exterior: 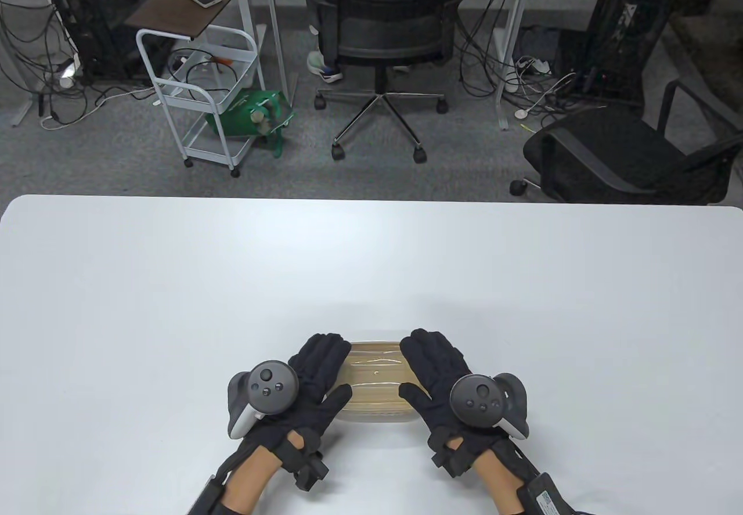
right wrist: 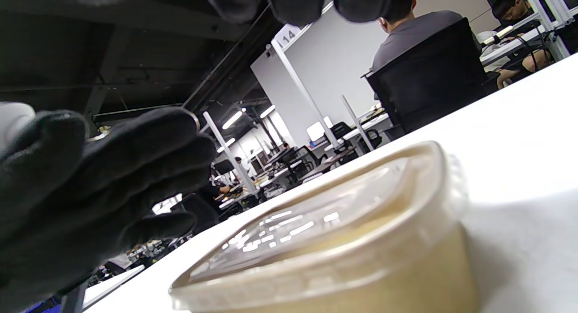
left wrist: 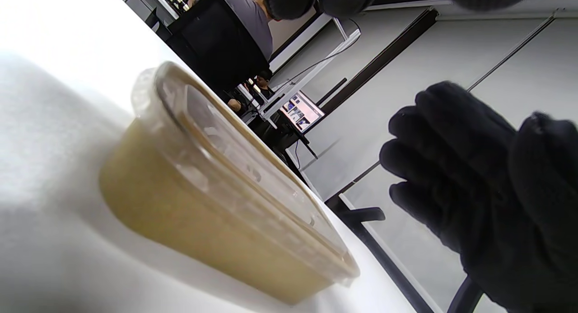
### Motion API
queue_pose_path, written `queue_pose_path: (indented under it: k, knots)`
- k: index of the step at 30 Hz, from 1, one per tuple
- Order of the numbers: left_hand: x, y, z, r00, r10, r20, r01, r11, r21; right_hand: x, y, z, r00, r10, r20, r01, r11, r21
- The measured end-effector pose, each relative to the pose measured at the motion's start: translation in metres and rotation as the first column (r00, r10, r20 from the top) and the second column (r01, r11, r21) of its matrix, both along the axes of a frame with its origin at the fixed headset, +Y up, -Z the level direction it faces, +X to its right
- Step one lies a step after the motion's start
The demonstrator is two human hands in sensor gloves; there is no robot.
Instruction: Cover the takeout box
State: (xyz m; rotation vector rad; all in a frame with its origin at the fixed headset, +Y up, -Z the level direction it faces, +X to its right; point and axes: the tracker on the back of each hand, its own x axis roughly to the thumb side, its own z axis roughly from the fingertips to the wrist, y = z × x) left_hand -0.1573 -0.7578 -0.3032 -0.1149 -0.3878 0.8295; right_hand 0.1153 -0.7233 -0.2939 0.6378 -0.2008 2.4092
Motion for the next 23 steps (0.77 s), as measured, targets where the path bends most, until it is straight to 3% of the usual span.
queue_pose_path:
  k: [23]
  knots:
    - [0.0015,-0.0041,-0.0012,1.000,-0.027,0.002,0.027,0.999,-0.030,-0.0018,-0.0015,0.0006,0.999,0.031,-0.011,-0.031,0.999,-0.013]
